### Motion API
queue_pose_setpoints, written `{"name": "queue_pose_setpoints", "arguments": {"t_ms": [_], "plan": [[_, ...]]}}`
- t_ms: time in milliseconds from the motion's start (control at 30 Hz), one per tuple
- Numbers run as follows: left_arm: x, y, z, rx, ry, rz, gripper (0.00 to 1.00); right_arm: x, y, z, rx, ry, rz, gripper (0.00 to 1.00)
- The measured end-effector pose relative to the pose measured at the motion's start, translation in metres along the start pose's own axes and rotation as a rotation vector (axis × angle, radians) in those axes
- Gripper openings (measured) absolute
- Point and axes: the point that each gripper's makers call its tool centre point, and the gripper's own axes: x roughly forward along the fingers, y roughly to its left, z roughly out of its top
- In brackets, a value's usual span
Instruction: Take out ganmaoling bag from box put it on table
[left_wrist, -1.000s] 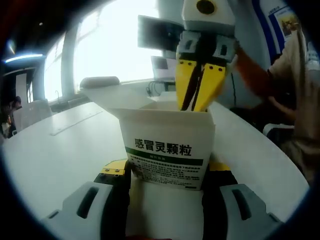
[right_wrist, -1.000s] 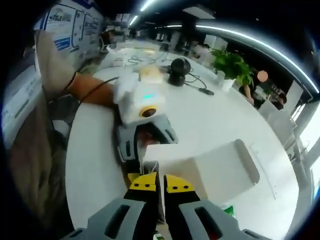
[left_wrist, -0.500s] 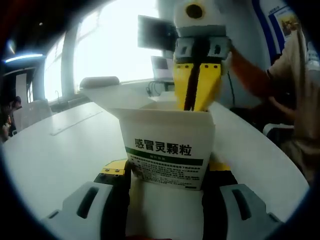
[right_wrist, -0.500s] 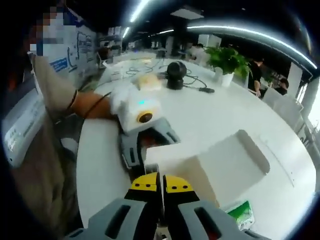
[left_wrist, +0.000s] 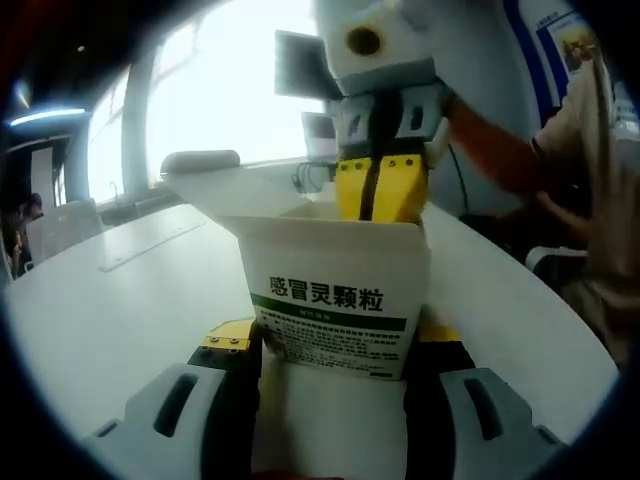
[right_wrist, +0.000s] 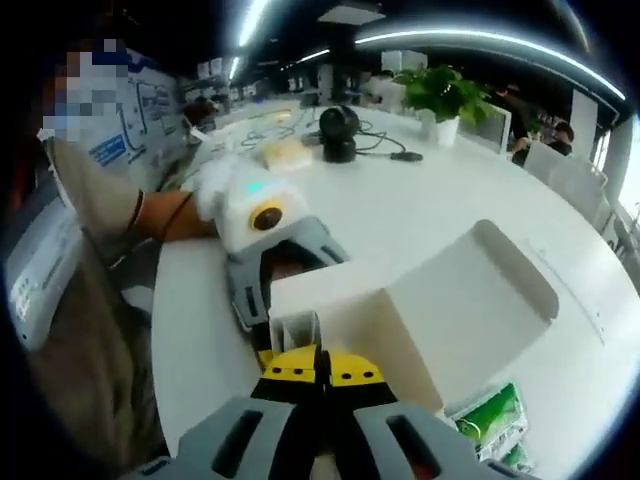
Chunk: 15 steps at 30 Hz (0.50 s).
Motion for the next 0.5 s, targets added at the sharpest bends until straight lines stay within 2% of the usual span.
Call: {"name": "queue_pose_setpoints", "arguments": {"t_ms": [267, 500], "plan": [[0.0, 0.001, 0.001, -0.003, -0.002, 0.0, 0.48, -0.006, -0.005, 0.004, -0.02, -0.019, -0.018, 0.0], [0.001, 0.001, 0.001, -0.003, -0.001, 0.0, 0.48, -0.026, -0.01, 0.019, -0.002, -0.1, -0.06, 0.0]]}}
